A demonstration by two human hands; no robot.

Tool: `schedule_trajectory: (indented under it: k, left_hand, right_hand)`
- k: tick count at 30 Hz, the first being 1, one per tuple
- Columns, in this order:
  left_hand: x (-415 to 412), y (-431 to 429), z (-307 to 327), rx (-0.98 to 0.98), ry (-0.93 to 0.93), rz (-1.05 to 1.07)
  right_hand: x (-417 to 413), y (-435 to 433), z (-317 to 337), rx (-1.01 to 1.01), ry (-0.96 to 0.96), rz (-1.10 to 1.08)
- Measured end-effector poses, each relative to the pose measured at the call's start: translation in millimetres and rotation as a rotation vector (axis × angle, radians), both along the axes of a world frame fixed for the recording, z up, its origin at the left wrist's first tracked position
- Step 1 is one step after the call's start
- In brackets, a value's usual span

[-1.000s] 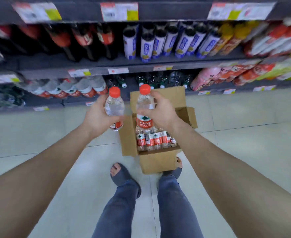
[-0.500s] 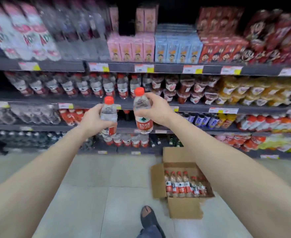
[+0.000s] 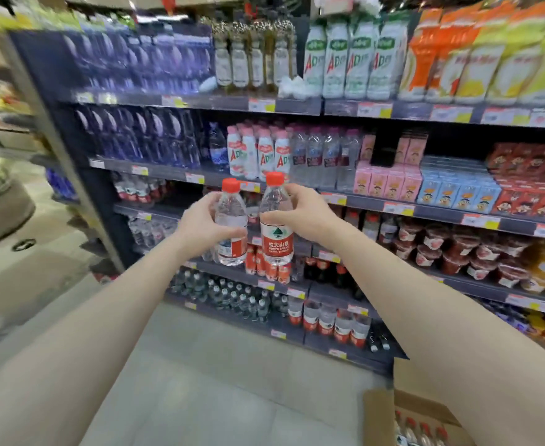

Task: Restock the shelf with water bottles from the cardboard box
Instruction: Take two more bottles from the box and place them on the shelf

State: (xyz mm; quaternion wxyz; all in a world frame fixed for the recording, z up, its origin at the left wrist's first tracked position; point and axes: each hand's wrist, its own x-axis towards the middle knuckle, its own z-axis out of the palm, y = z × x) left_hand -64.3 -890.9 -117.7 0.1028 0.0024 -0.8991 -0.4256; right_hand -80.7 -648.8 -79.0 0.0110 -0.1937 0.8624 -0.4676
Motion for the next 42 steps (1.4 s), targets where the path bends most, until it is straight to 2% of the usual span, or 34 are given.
schedule_trajectory:
  k: [5,8,12,21,29,37,42]
  left_hand:
    - [16.9,-103.8,25.9,0.014,0.017,0.063]
    - [9.3,-169.7,32.7,0.007,0.02,0.096]
    - [-9.7,-255.1,41.1,-0.041,0.037,0.086]
    - [-94.0,-393.5,29.9,0.035,-0.035,0.028]
    - [-213.1,-471.7,-22.8,0.016,-0.094,-0.05]
    - [-353.5,-525.7,-86.0,-0.122,-0.136,-0.158]
    - [-427.9,-538.5,-143.0,-0.105,-0.162,-0.2]
  right_hand:
    - [4.5,-100.7,35.1,-0.041,0.042,0.01]
    - [-6.3,-166.5,40.2,-0.072,-0.002,0.015]
    - [-32.8,-256.6,34.0,-0.079,-0.022,0.009]
    - [-106.8,-395.4,8.7,-0.07,-0.067,-0.108]
    - [-207.6,-466.4,-41.8,-0.092,-0.094,-0.161]
    - [-343.4,-510.9,-136.7,-0.062,-0.134,-0.237]
    - [-396.7,-534.9,-189.1,-0.048,-0.14,-0.281]
